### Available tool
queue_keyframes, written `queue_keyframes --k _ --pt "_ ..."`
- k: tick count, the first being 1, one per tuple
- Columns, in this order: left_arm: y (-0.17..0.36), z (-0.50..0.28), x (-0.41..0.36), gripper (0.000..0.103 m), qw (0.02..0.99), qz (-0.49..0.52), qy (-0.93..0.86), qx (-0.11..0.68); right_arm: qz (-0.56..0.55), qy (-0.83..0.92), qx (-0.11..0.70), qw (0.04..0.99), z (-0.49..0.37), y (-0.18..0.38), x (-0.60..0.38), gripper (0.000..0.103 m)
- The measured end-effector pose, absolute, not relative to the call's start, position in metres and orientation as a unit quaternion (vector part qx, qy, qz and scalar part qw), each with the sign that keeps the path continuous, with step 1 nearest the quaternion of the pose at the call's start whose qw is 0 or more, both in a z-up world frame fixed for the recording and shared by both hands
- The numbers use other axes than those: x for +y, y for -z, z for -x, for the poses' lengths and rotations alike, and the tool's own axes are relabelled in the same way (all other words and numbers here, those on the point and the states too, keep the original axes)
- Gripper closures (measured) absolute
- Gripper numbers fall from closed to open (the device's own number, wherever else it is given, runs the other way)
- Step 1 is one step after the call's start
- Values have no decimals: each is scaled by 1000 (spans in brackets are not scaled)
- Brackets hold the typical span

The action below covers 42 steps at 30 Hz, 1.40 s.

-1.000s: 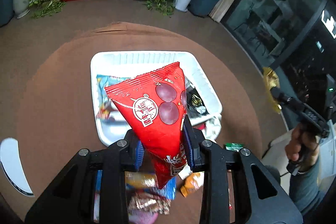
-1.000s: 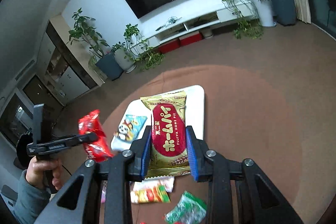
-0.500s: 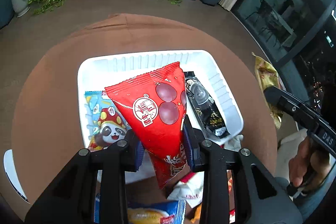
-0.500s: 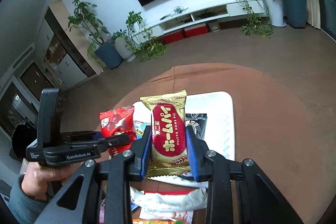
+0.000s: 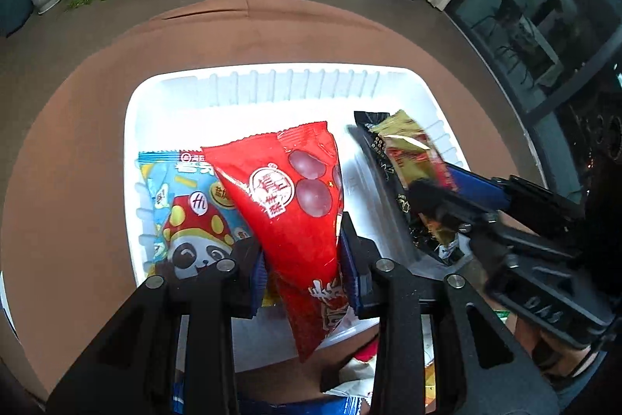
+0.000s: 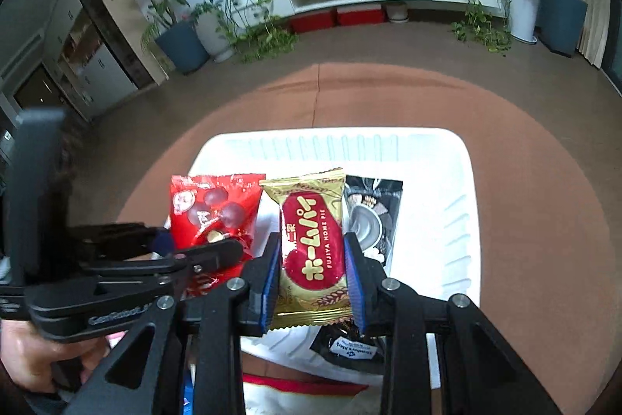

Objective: Organize snacks
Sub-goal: 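Release both snacks into the tray and lift both tools away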

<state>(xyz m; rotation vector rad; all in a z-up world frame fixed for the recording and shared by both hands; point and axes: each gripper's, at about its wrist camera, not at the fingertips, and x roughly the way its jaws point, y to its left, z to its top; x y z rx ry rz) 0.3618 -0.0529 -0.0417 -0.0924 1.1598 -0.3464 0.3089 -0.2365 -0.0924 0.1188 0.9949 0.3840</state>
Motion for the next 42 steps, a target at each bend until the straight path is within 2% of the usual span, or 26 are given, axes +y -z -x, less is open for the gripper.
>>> queue_keyframes --k 10,14,18,20,23,24,25,26,28,31,36,42 --pt "53 -358 -64 64 814 37 152 559 -9 -170 482 859 -313 105 -229 69" --pt "46 -358 -62 53 822 46 148 548 -14 -167 479 862 -308 103 -232 69" --pt "36 -354 -57 49 830 57 144 535 -15 -168 466 868 -301 92 -233 69" --pt "29 -352 -54 41 835 60 144 528 -18 -170 458 873 -296 85 -236 68" --pt "13 -343 -50 33 844 64 145 512 -27 -166 439 883 -286 70 -242 56" --pt "7 -339 -47 30 848 65 144 507 -36 -167 431 886 -281 64 -246 47" --pt "0 -335 -45 21 852 66 144 500 -46 -168 421 890 -275 58 -251 37" --pt "-7 -332 -42 13 855 67 144 494 -51 -167 413 894 -272 53 -254 32" --pt "-24 -324 -37 7 864 67 145 477 -60 -162 394 903 -259 39 -263 22" --pt "-54 -305 -27 0 882 63 144 445 -65 -158 364 916 -235 16 -277 16" --pt "-102 -244 -4 0 925 28 127 358 -79 -153 315 933 -177 -8 -306 9" --pt "-100 -159 27 0 937 29 100 333 -102 -153 307 934 -110 2 -323 5"
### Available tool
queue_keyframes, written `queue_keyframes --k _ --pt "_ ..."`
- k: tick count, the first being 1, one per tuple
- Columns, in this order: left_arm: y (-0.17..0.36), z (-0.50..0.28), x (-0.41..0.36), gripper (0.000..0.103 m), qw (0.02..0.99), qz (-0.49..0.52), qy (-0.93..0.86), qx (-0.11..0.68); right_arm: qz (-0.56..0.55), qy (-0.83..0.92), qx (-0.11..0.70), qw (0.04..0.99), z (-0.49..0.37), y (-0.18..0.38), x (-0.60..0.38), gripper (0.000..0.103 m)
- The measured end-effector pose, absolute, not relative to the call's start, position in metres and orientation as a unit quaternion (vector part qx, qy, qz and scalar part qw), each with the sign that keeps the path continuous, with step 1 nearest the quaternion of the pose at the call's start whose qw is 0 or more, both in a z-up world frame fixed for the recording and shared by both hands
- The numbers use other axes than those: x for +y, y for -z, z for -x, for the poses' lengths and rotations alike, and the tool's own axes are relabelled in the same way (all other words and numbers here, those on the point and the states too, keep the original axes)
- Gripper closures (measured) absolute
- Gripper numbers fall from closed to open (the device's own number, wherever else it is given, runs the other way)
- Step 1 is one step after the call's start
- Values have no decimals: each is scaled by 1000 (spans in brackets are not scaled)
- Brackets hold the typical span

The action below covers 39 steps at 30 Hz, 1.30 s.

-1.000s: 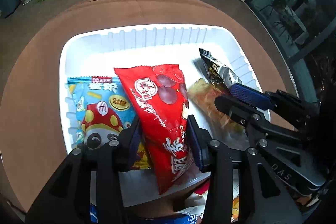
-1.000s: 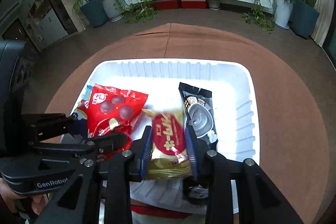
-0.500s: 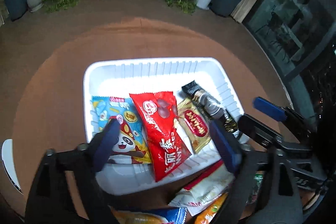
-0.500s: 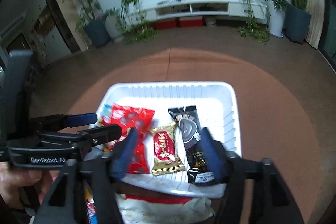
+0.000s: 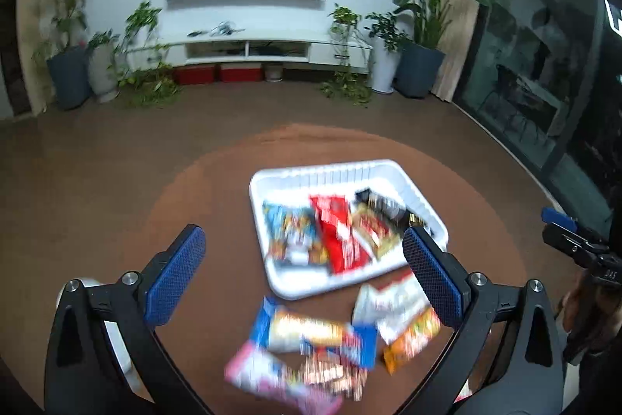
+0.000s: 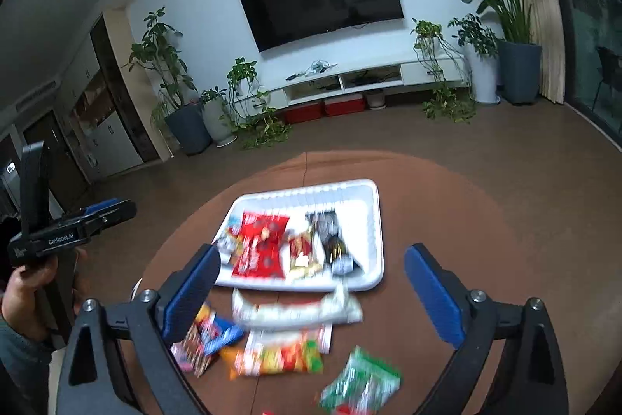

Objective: Organize snacks
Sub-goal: 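Lower the left tool to the pink wafer bar and grasp it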

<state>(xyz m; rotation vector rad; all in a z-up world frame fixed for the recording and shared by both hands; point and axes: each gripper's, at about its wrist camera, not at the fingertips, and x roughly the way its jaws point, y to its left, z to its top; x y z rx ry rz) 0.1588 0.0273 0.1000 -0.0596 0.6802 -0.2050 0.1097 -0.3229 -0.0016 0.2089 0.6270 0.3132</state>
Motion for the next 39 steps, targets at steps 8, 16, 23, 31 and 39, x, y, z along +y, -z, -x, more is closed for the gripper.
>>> queue_keyframes --k 8,16,23,31,39 --pt "-24 -72 70 0 902 137 8 409 -107 -143 382 907 -37 59 -303 5" --pt "17 -62 59 0 880 145 -7 452 -97 -143 428 887 -12 96 -281 9" --pt "44 -101 49 2 861 157 -17 483 -75 -159 424 888 -4 98 -264 9" --pt "63 -132 47 15 853 156 -32 498 -77 -157 419 891 -2 96 -268 9" --pt "66 -149 45 22 856 141 -38 496 -68 -155 406 898 -10 87 -276 10"
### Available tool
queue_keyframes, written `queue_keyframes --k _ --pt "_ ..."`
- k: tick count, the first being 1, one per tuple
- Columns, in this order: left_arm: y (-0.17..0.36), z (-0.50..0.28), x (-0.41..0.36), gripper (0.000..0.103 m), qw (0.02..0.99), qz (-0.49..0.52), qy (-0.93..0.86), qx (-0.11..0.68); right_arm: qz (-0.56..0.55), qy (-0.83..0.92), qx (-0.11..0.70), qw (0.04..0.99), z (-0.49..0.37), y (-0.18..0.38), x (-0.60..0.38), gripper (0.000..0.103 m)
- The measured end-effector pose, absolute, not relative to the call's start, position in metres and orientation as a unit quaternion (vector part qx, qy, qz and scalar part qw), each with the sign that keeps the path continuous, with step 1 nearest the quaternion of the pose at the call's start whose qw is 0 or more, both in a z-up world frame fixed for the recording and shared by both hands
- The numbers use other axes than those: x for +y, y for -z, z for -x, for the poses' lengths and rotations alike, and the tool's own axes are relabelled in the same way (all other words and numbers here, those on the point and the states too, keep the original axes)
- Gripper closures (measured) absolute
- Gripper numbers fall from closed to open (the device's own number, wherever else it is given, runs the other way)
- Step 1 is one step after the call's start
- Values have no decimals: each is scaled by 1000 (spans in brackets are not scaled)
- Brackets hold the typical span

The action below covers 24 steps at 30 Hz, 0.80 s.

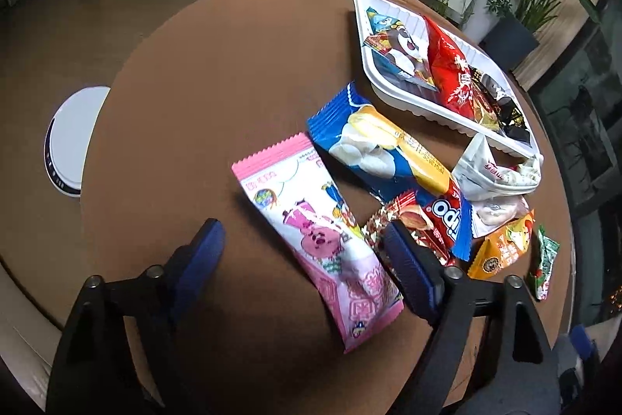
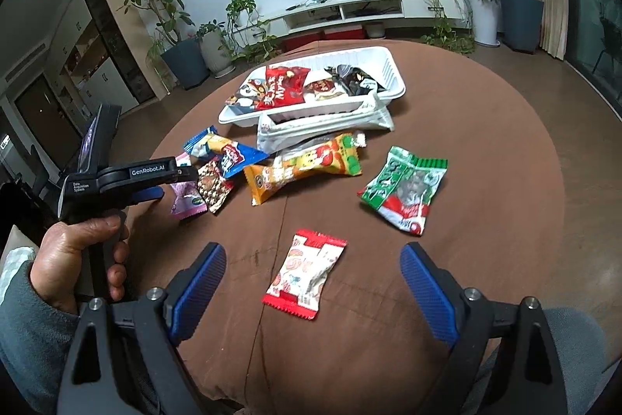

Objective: Organize snacks
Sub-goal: 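Lower the left tool to the pink wafer bar and grasp it, then grasp the white packet with the right tool while the left tool holds the pink bar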

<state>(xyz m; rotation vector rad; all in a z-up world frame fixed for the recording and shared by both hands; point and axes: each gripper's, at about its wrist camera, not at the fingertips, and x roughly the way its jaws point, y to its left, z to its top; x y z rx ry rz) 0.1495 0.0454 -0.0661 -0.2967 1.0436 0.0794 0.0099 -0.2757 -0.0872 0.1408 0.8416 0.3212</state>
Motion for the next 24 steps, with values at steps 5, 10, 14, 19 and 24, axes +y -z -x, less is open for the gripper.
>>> queue_keyframes --k 5,10,14,19,24 --pt "67 -153 39 30 859 116 -40 496 -47 -155 390 907 -22 75 -282 13" --pt "68 -154 34 43 864 97 -35 492 -34 -159 384 909 -29 73 -281 14" --pt "68 -154 32 59 867 86 -27 490 -30 -167 389 906 -29 79 -274 15" --pt "67 -153 41 70 866 80 -11 493 -26 -170 393 903 -29 84 -271 15" --pt "69 -158 30 69 863 20 -13 505 -10 -175 390 904 -34 84 -270 15"
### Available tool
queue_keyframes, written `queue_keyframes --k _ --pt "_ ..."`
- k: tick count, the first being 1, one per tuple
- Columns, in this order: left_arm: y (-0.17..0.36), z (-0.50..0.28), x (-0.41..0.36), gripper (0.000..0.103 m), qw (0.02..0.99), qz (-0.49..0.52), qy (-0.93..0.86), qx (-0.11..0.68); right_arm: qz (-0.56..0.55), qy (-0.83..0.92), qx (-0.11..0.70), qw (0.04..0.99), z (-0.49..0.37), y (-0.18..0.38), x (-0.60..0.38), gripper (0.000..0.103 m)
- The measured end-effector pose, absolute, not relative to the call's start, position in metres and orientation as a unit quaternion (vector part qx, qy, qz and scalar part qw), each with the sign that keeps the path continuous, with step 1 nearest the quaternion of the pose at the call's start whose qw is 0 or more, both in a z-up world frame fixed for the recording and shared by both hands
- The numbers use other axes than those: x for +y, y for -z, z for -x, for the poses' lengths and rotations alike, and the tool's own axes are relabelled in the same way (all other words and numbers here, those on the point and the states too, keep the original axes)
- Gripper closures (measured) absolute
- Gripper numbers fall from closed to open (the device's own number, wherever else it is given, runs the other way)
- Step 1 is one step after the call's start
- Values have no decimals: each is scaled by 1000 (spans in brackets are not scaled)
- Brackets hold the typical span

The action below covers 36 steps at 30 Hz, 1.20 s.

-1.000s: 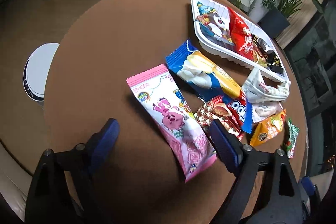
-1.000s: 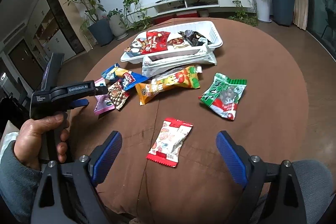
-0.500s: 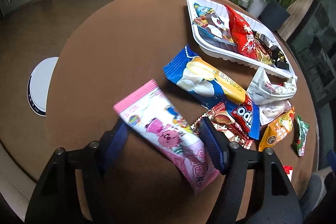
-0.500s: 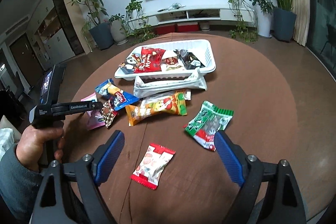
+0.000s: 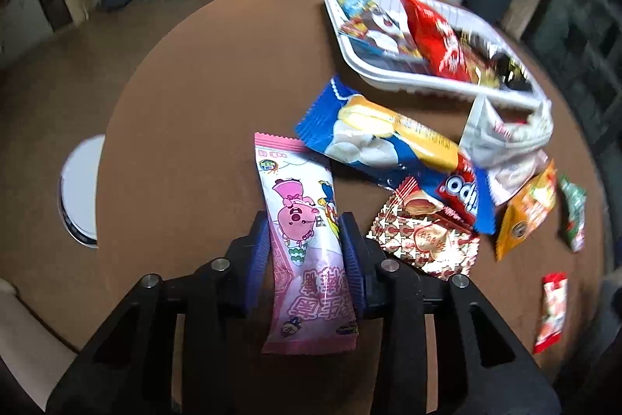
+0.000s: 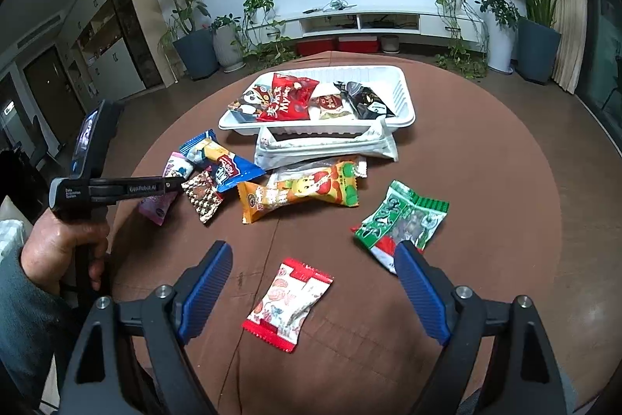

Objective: Organize snacks
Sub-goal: 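Grasp the white packet with the right tool while the left tool holds the pink bar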

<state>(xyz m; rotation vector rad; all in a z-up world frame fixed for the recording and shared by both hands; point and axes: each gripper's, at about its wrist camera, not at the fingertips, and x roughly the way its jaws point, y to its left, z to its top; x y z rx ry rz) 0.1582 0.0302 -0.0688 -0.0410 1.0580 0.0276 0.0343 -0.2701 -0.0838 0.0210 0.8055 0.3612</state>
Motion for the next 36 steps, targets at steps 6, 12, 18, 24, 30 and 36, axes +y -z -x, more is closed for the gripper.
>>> queue_keyframes --k 6,12,18,24,30,36 --pt "69 -161 26 73 863 -6 5 506 96 -230 362 898 -72 68 -261 16" --pt "68 -151 37 76 861 5 28 508 208 -335 370 841 -122 70 -227 25" --pt "67 -135 47 77 858 23 47 511 297 -399 399 770 -162 90 -191 35" --pt "67 -129 51 77 858 30 59 510 330 -412 426 735 -189 105 -180 46" --pt "67 -127 52 77 859 29 63 507 360 -407 448 710 -200 121 -176 50" --pt "66 -126 52 77 859 23 65 508 356 -409 465 700 -211 122 -172 50"
